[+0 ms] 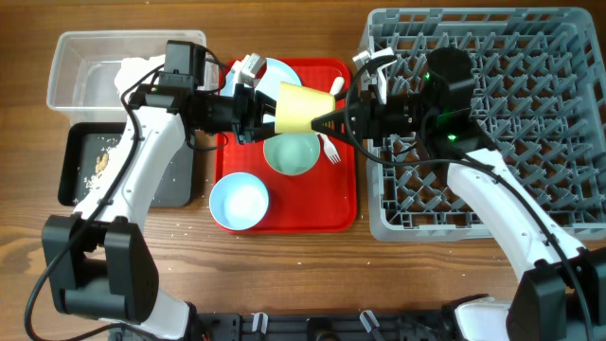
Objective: Sort waste into correct bins and load items into the dishwasher rack
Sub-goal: 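Take the yellow cup from the left gripper with the right gripper, then lower the yellow cup into the dish rack and open the right gripper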
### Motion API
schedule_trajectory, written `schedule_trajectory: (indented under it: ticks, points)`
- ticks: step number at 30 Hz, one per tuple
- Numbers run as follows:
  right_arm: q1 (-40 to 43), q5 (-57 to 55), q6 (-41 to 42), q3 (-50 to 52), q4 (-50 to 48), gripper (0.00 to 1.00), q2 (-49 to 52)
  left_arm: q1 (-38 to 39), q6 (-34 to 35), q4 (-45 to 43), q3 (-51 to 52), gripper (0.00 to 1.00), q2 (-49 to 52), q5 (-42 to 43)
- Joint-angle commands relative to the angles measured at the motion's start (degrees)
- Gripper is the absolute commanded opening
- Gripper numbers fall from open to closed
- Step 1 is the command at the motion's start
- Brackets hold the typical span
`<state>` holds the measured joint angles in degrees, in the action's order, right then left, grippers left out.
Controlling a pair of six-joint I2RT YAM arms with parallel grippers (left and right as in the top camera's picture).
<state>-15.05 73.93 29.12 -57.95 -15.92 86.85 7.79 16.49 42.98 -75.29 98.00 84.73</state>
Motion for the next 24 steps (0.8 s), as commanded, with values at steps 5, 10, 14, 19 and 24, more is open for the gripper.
schedule_trajectory:
  ticks: [5,10,14,19,24]
  points:
    - [6.75,-1.09,1.51,-0.81,1.22,0.5,0.13,-1.6,-1.14,-0.42,-0.9,0.71,-1.03,-6.93]
    - [12.63,-8.2,-5.14,-0.81,17.77,0.5,-1.68,-5.18,-1.11,-0.33,-0.9,0.73,-1.03,-17.62]
    - [13.31,-24.2,-11.76,-1.05,34.21,0.5,-5.64,-5.84,-1.14,-0.39,-0.9,0.82,-1.03,-33.22]
    - [13.18,-44.22,-13.31,-8.57,52.54,0.53,-12.35,-5.77,-1.14,0.11,-0.9,0.86,-1.03,-56.52]
    - [12.48,-58.62,-14.03,-17.07,74.12,0.54,-13.2,-5.79,-1.16,0.13,-0.9,0.91,-1.03,-63.89]
